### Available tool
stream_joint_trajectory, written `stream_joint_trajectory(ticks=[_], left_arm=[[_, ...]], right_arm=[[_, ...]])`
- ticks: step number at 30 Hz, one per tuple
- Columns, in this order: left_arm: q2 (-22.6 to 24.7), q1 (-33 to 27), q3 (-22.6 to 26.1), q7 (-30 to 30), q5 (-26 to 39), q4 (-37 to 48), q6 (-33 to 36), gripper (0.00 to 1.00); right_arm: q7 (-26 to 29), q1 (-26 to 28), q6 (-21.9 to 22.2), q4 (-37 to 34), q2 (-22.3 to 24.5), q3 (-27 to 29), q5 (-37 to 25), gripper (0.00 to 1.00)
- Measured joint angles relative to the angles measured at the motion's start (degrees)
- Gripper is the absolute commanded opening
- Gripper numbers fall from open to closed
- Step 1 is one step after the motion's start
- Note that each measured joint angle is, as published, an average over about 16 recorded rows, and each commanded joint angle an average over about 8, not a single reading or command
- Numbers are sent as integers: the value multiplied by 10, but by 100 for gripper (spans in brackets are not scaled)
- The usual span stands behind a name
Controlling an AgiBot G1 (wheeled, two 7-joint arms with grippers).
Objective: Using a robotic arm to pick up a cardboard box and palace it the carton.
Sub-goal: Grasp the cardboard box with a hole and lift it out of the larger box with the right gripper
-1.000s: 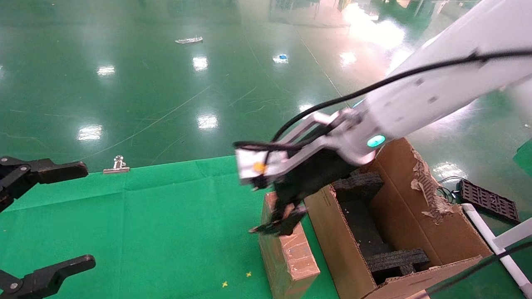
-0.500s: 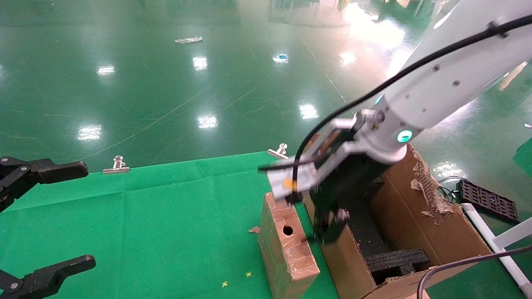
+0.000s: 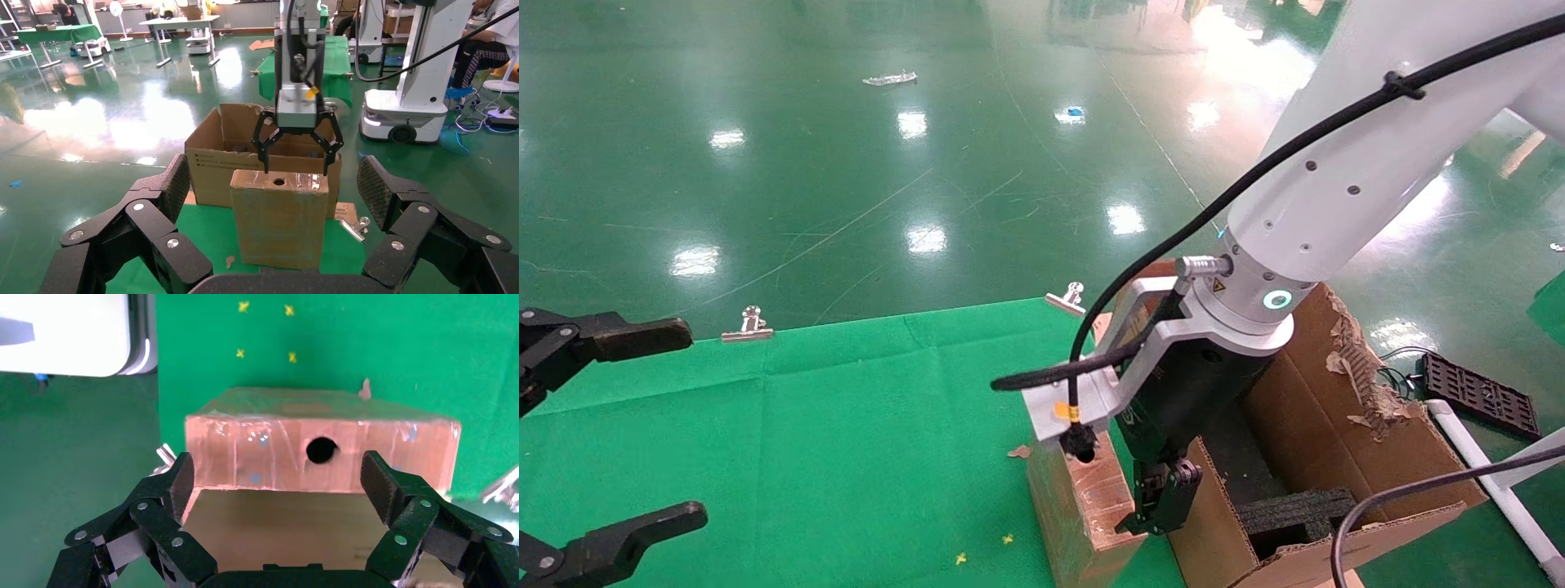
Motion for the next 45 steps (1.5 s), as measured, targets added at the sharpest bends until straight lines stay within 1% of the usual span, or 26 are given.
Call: stream_joint_trajectory(ticks=[3, 7, 12, 15, 17, 20, 24, 30, 32, 33, 34, 35, 36, 37, 38, 39, 41, 42, 43, 45], left_arm=[[0, 0, 0, 0, 0, 0, 0, 100], [0, 0, 0, 0, 0, 0, 0, 100], [0, 0, 0, 0, 0, 0, 0, 100], [0, 0, 1, 0, 0, 0, 0, 100], [0, 0, 1, 0, 0, 0, 0, 100], [0, 0, 1, 0, -1, 0, 0, 100], [0, 0, 1, 0, -1, 0, 0, 100], [0, 0, 1, 1, -1, 0, -1, 100], [-1, 0, 1, 1, -1, 0, -1, 100], [-1, 0, 1, 1, -1, 0, -1, 100], [-1, 0, 1, 1, -1, 0, -1, 98], [-1, 0, 1, 1, -1, 0, -1, 94], [-1, 0, 1, 1, -1, 0, -1, 86], [-1, 0, 1, 1, -1, 0, -1, 77], [-1, 0, 2, 1, -1, 0, -1, 66], [-1, 0, 2, 1, -1, 0, -1, 55], [-1, 0, 2, 1, -1, 0, -1, 31], [-1, 0, 2, 1, -1, 0, -1, 20], [-1, 0, 2, 1, -1, 0, -1, 12], [-1, 0, 2, 1, -1, 0, -1, 4]], right_arm=[[63, 8, 9, -4, -3, -14, -7, 100], [167, 13, 22, -10, -2, -27, -12, 100], [292, 7, 33, -31, 4, -34, 3, 100], [344, -1, 34, -49, 5, -37, 18, 100], [368, -8, 35, -62, 5, -38, 29, 100], [390, -20, 35, -83, 3, -39, 47, 100], [402, -34, 36, -109, -3, -41, 60, 100], [407, -48, 41, -129, -18, -46, 58, 100], [407, -51, 44, -131, -22, -48, 54, 86], [408, -53, 45, -131, -24, -49, 53, 77], [408, -54, 46, -131, -26, -50, 51, 64], [409, -55, 47, -130, -28, -51, 49, 52], [409, -56, 48, -129, -29, -52, 47, 39], [410, -57, 50, -128, -30, -53, 45, 27], [411, -58, 51, -127, -31, -54, 43, 15], [411, -59, 52, -125, -32, -55, 41, 8], [413, -60, 54, -121, -32, -56, 37, 0], [413, -60, 55, -119, -32, -57, 35, 0], [414, -61, 55, -117, -32, -58, 34, 0], [415, -62, 57, -114, -31, -59, 31, 0]])
